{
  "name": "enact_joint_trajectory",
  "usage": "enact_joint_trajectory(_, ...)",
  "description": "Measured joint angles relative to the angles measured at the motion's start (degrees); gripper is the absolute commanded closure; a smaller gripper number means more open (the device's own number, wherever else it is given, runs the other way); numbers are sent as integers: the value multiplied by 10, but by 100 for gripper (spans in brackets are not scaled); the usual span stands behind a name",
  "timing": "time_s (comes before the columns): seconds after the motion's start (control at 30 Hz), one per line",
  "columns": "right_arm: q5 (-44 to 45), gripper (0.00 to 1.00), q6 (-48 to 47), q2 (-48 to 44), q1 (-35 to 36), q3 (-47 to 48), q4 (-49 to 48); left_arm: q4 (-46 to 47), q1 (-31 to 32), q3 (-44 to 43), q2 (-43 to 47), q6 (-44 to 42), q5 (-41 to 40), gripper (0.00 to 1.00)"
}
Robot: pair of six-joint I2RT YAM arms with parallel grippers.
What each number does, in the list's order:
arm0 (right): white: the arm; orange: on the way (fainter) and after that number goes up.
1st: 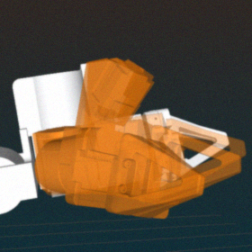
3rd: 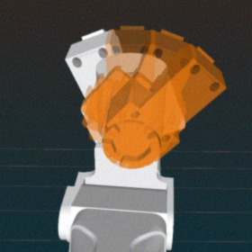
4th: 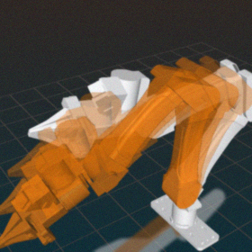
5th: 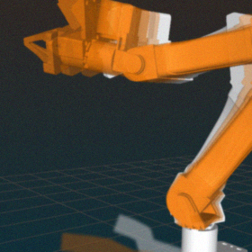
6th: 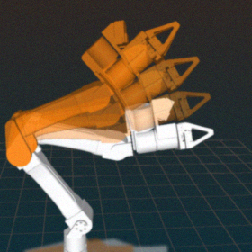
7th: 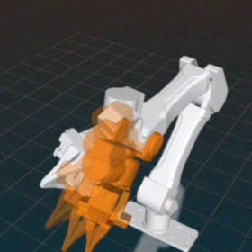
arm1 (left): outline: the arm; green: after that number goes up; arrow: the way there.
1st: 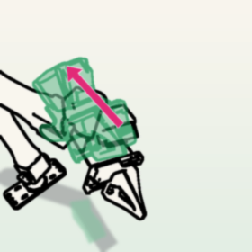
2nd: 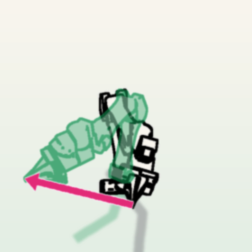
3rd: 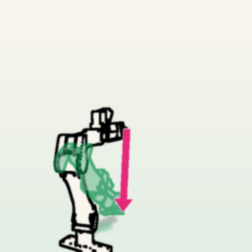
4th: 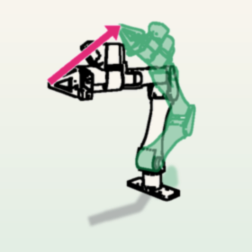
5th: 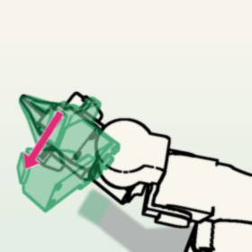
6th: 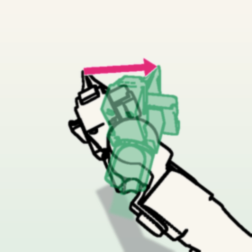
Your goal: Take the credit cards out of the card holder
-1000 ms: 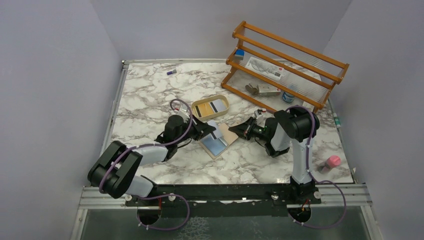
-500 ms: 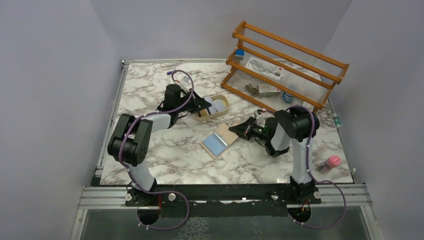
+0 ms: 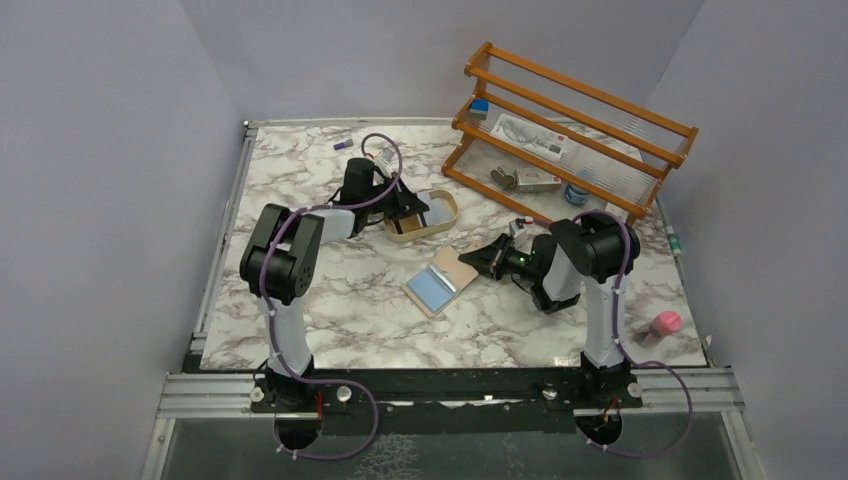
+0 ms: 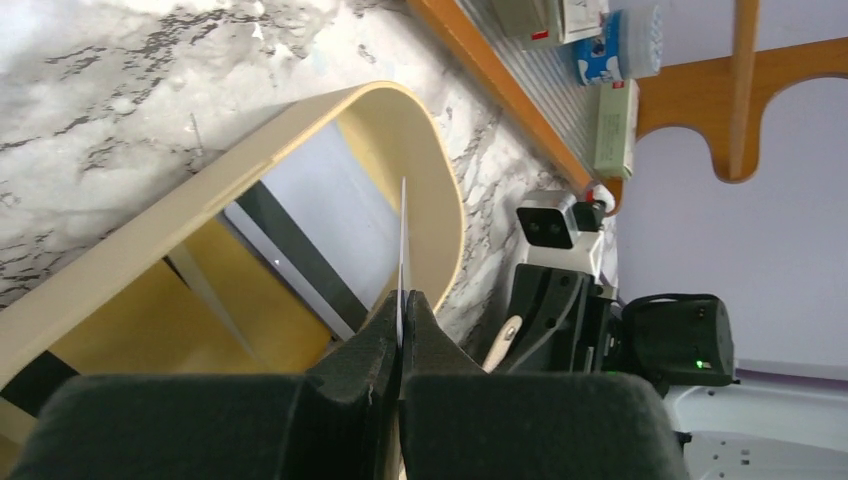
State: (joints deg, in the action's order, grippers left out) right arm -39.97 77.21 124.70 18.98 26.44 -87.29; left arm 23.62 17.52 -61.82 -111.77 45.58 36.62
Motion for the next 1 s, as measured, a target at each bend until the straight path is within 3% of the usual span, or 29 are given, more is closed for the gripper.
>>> enact_joint_trajectory(0.87,-5,100,-1,1,-1,-3,0,-20,26,-69,-85,3,-27,100)
enact_joint_trajectory(1.0,-5,99,-1,1,-1,-3,0,-24,28,-73,-85,8,-31,89)
